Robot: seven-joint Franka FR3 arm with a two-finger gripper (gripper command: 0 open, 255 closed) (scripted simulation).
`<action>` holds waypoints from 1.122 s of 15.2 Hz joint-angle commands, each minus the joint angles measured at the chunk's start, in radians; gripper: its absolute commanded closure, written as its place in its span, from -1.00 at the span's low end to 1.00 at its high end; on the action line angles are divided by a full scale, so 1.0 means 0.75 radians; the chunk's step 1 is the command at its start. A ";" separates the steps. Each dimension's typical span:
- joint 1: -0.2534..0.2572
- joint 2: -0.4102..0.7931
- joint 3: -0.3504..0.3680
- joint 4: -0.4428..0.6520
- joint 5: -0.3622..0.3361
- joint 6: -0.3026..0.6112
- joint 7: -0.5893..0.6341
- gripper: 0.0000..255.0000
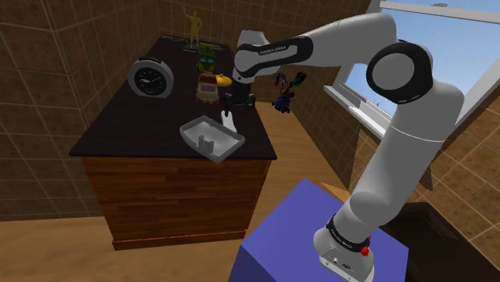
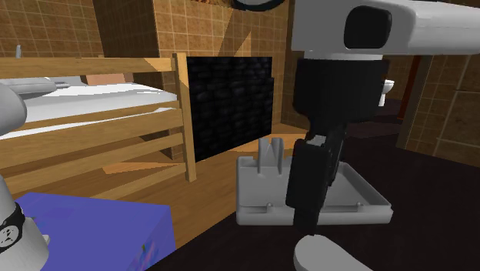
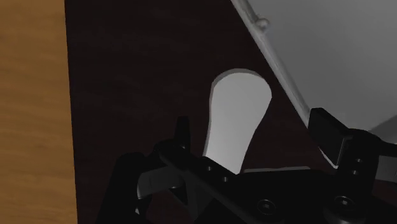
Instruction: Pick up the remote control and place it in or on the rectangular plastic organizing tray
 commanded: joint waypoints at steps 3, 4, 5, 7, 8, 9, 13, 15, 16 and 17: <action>-0.006 0.191 -0.026 0.179 -0.020 0.019 0.091 -1.00; -0.007 0.240 -0.034 0.230 -0.023 0.020 0.111 -1.00; -0.009 0.289 -0.042 0.282 -0.026 0.018 0.131 -1.00; -0.013 0.388 -0.058 0.392 -0.029 0.011 0.167 -1.00; -0.012 0.394 -0.058 0.383 -0.029 0.026 0.167 -1.00; -0.012 0.401 -0.059 0.374 -0.029 0.041 0.168 -1.00; -0.011 0.429 -0.059 0.344 -0.031 0.100 0.168 -1.00; -0.010 0.441 -0.059 0.333 -0.031 0.122 0.169 -1.00; -0.010 0.441 -0.059 0.334 -0.031 0.122 0.169 -1.00; -0.010 0.441 -0.059 0.334 -0.031 0.122 0.169 -1.00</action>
